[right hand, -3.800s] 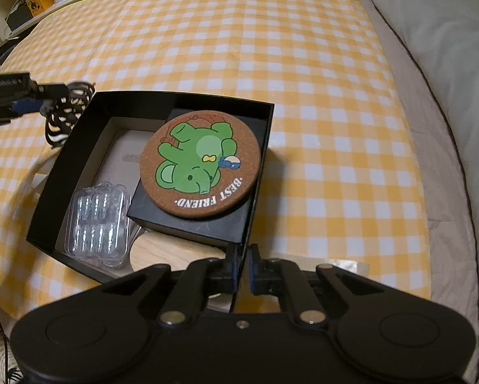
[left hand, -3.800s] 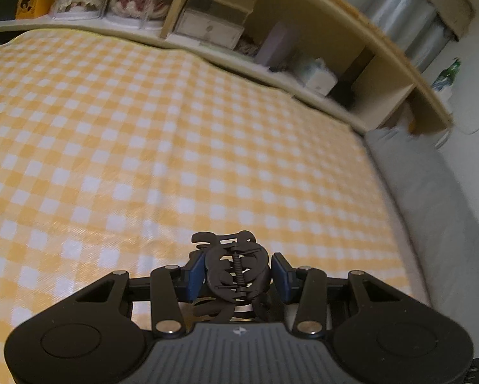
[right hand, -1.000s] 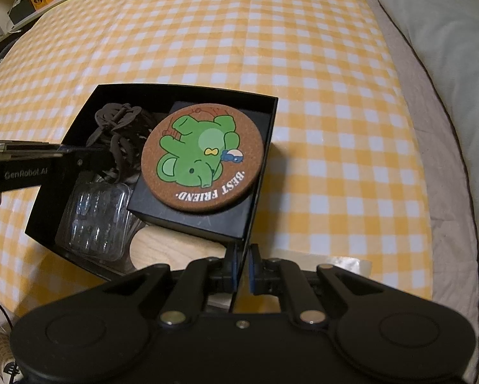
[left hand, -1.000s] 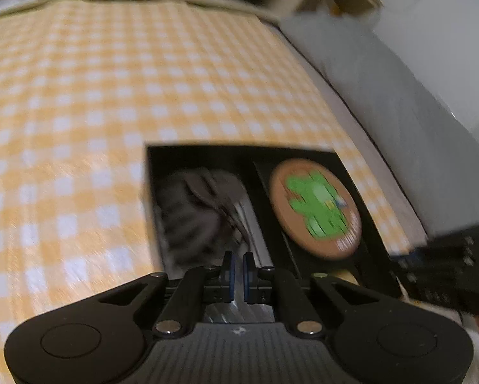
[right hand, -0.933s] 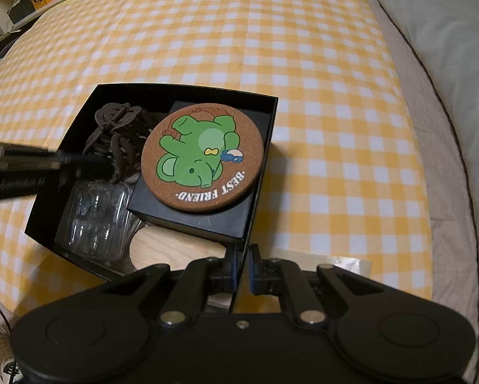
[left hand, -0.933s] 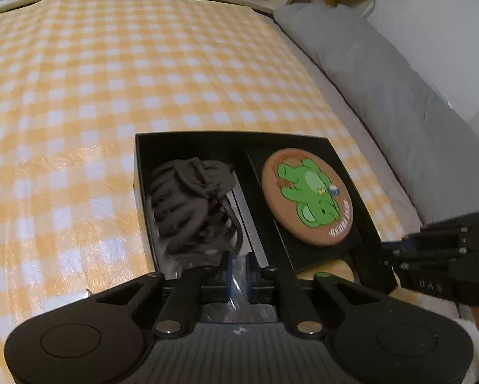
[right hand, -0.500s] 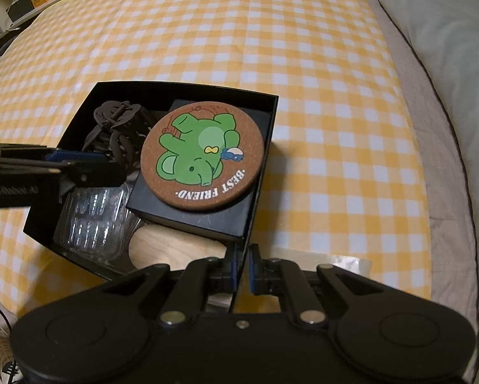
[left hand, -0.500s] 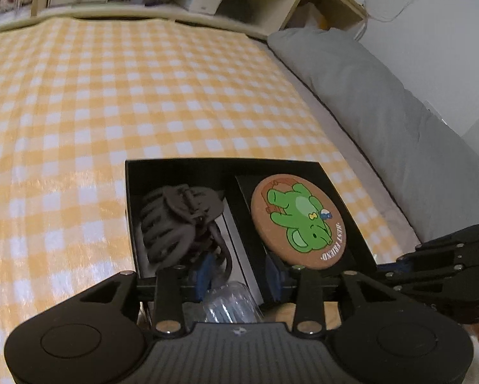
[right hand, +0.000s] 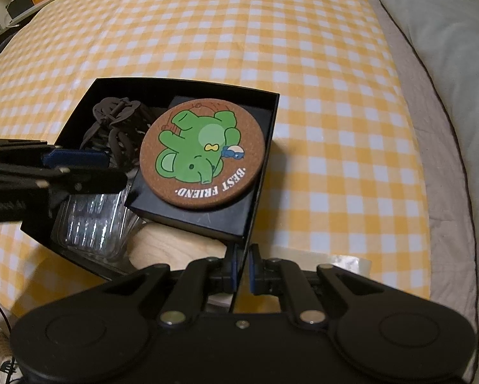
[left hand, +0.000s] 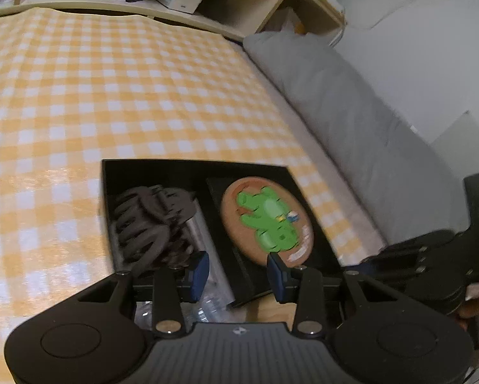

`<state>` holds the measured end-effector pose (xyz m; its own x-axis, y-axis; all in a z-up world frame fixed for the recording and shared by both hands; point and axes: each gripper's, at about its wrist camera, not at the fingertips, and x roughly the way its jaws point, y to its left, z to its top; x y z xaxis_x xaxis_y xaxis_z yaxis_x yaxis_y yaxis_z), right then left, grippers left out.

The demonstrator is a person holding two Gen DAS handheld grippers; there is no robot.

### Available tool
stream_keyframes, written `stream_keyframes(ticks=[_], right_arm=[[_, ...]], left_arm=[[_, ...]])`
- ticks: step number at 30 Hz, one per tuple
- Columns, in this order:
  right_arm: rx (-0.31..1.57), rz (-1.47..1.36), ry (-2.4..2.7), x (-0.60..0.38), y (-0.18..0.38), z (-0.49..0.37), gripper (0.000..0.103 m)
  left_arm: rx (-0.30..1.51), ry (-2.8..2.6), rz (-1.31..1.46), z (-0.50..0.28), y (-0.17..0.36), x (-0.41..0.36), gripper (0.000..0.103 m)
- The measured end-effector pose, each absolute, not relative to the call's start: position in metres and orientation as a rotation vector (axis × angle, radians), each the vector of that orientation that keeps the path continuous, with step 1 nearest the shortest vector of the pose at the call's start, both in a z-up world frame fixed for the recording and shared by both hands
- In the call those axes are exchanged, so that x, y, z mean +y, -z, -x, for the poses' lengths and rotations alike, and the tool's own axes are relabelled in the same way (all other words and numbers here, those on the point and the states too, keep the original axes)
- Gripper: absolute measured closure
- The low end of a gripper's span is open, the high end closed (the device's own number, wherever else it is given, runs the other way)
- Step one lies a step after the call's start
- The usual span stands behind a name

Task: Organize rigid objects
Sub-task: 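Withdraw the left gripper and move it to the white tape measure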

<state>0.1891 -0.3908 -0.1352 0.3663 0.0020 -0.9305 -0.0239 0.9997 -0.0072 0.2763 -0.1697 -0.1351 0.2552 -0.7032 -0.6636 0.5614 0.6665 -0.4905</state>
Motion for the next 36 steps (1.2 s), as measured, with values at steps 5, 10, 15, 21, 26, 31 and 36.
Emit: stream_keyframes(ticks=[5,10,15,21,26,31,36], right_arm=[[1.196,0.019,-0.017,-0.391,0.135,-0.189,0.096],[1.199,0.027,-0.016,-0.39,0.135,-0.189,0.095],[1.2,0.027,-0.017,-0.39,0.135,-0.189,0.095],[1.199,0.03,-0.015,-0.388,0.135,-0.188,0.095],[1.2,0.026,-0.017,-0.389,0.135,-0.188,0.095],[1.204,0.009,-0.019,-0.39,0.136,-0.189,0.095],[1.201,-0.029,-0.015,-0.394,0.137,-0.188,0.095]], left_arm=[[0.997,0.881,0.091,-0.268,0.147,-0.185,0.063],[0.947,0.883,0.069,-0.266,0.155,-0.19,0.057],[1.031,0.925,0.082,-0.265,0.155,-0.19,0.057],[1.163,0.975,0.071,-0.255,0.157,-0.19,0.058],[1.127,0.923,0.125,-0.261,0.144,-0.178,0.055],[1.074,0.864,0.178,-0.269,0.122,-0.17,0.018],[1.035,0.792,0.199,-0.272,0.107,-0.156,0.002]])
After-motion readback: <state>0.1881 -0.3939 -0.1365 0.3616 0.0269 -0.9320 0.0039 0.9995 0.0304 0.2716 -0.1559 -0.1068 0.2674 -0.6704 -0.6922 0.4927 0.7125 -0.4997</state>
